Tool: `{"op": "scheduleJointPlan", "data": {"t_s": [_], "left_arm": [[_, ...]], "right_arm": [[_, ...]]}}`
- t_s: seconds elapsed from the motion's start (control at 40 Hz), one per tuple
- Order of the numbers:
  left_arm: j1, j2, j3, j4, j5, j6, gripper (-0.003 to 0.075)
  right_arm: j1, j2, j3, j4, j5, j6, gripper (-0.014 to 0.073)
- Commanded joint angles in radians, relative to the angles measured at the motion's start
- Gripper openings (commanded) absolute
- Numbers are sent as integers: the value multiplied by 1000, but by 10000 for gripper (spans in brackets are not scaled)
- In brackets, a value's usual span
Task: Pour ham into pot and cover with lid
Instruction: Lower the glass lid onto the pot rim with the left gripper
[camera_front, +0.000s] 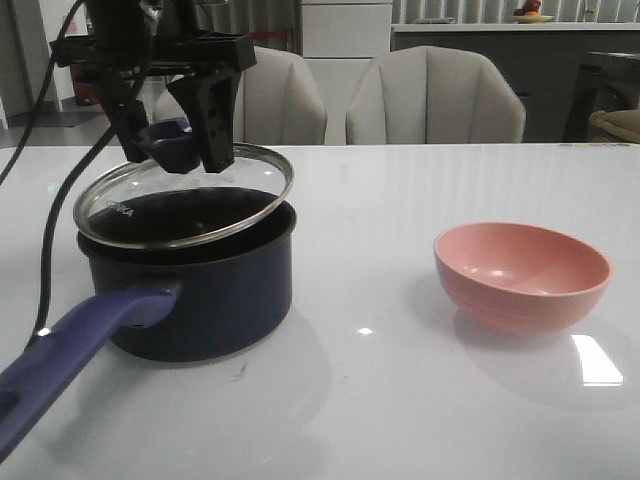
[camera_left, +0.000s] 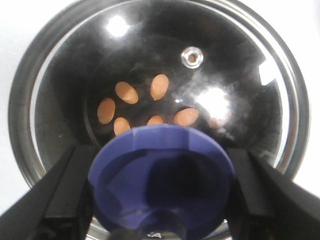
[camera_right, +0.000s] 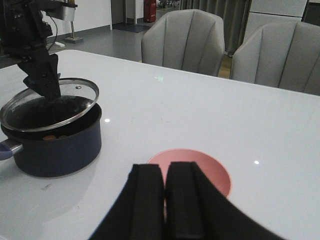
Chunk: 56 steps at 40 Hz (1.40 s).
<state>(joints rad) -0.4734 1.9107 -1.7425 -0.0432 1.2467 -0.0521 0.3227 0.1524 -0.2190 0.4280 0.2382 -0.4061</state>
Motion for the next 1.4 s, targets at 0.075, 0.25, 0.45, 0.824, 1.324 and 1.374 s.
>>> {"op": "scheduleJointPlan", "data": {"t_s": [0.075,0.25,0.45,0.824,1.324,1.374], "left_arm": [[-5,-68,-29,-10,22,-3,260],[-5,-66,-29,-5,22,-3,260],[-5,-44,-29,-15,22,-3,261],[-5,-35,-29,-9,22,-3,277],[-5,-33,-29,10,-30,-3,509],[-5,-28,-29,10,-37,-3,514]], "right_arm": [[1,10,-28,11,-68,-8,182],[1,10,-28,11,-68,-8,182],[1,10,-28,11,-68,-8,182],[1,10,-28,11,-68,-8,182],[1,10,-28,11,-68,-8,182],[1,10,-28,11,-68,-8,182]]}}
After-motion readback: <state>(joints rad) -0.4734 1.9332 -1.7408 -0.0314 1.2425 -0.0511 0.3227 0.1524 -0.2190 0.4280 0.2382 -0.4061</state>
